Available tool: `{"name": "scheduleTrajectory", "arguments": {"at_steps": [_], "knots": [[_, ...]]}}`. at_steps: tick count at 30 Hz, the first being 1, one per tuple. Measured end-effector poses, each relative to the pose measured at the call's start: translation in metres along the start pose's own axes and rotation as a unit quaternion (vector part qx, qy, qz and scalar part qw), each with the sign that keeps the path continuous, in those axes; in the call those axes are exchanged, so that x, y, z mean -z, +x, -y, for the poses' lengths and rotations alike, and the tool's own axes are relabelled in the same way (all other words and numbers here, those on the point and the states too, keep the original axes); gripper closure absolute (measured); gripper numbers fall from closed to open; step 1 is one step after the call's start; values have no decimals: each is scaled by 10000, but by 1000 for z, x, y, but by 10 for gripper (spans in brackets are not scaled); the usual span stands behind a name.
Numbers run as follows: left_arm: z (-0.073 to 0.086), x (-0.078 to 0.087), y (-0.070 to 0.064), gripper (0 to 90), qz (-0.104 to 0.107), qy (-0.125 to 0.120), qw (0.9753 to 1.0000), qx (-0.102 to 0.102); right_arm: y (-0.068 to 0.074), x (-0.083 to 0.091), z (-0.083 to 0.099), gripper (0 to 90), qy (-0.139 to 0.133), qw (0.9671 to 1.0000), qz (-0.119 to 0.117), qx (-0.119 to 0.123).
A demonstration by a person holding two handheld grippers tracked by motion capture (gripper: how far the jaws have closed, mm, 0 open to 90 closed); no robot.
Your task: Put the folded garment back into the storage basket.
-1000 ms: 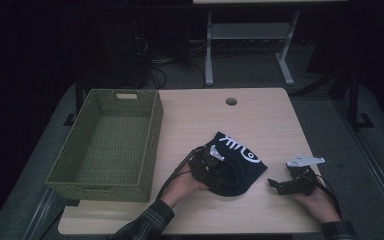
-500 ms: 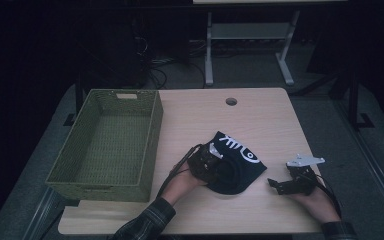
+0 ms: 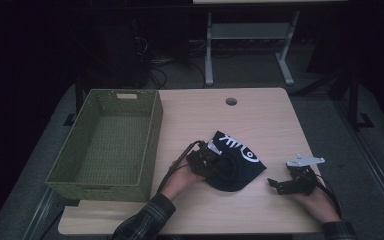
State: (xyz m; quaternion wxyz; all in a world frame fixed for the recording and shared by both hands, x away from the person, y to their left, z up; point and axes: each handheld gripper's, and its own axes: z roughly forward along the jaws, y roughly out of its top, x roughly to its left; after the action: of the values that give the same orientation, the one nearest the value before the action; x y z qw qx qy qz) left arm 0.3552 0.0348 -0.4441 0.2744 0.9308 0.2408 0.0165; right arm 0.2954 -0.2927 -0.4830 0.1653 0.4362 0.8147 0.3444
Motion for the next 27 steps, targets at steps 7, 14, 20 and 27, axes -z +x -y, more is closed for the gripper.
{"name": "scheduleTrajectory", "arguments": {"at_steps": [7,14,20,27], "knots": [[-2,14,1,738,49,-210,9997,90,0,0,0,46,0,10000,0,-1],[-6,30,0,740,191,-366,9989,205,0,0,0,46,-3,10000,-2,-4],[-13,44,1,740,263,-475,9983,220,0,0,0,46,-1,10000,0,-2],[-21,63,3,740,279,-605,9976,204,0,0,0,46,-5,10000,1,3]]}}
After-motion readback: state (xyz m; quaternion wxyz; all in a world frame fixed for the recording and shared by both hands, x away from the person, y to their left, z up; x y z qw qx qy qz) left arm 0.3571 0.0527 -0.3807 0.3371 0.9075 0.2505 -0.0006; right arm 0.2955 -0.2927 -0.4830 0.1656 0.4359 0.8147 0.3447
